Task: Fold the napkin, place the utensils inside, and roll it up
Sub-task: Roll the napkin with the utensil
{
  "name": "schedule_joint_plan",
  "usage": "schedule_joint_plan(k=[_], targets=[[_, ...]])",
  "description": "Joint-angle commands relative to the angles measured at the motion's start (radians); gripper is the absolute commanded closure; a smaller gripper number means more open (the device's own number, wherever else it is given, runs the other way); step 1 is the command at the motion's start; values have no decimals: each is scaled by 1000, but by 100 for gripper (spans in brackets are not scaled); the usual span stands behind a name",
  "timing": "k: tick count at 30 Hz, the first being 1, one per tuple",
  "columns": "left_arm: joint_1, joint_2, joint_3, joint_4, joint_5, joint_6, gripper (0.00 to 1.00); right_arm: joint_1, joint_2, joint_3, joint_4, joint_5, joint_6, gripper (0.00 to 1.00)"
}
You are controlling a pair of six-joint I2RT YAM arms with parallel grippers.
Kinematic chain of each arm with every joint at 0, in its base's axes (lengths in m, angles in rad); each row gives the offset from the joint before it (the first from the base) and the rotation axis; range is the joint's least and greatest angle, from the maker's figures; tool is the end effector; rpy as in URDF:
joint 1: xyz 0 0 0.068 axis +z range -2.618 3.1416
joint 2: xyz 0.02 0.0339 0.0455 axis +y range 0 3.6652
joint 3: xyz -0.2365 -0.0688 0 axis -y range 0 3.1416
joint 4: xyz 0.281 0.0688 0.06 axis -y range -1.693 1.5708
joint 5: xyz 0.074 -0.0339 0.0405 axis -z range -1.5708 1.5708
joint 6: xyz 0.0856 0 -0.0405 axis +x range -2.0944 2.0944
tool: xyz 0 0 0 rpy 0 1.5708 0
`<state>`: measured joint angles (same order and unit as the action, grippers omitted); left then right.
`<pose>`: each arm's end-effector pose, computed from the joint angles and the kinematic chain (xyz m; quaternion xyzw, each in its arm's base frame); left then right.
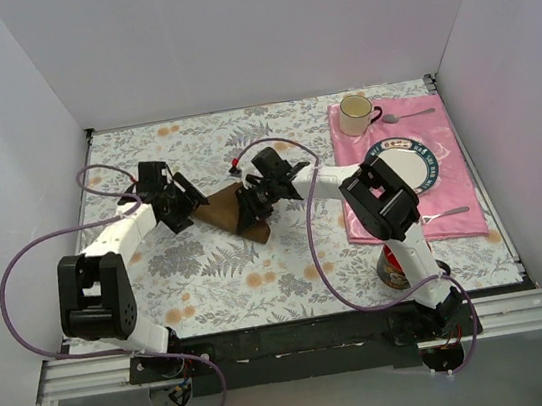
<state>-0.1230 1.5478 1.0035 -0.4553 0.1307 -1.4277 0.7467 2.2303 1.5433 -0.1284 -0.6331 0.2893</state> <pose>0.3677 -0.0567 0.1221 -0.5666 0.7720 -0.2415 0.1569 0.3460 0.3892 0.0645 -0.3121 0.8343 0.4249 0.1612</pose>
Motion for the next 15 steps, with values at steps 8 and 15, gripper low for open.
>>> schedule_joint_plan(k=[8, 15], targets=[[-13, 63, -63, 56, 116, -50, 27, -24, 78, -157, 297, -214, 336, 92], [-23, 184, -55, 87, 130, -128, 31, -29, 75, -192, 412, -246, 435, 92]])
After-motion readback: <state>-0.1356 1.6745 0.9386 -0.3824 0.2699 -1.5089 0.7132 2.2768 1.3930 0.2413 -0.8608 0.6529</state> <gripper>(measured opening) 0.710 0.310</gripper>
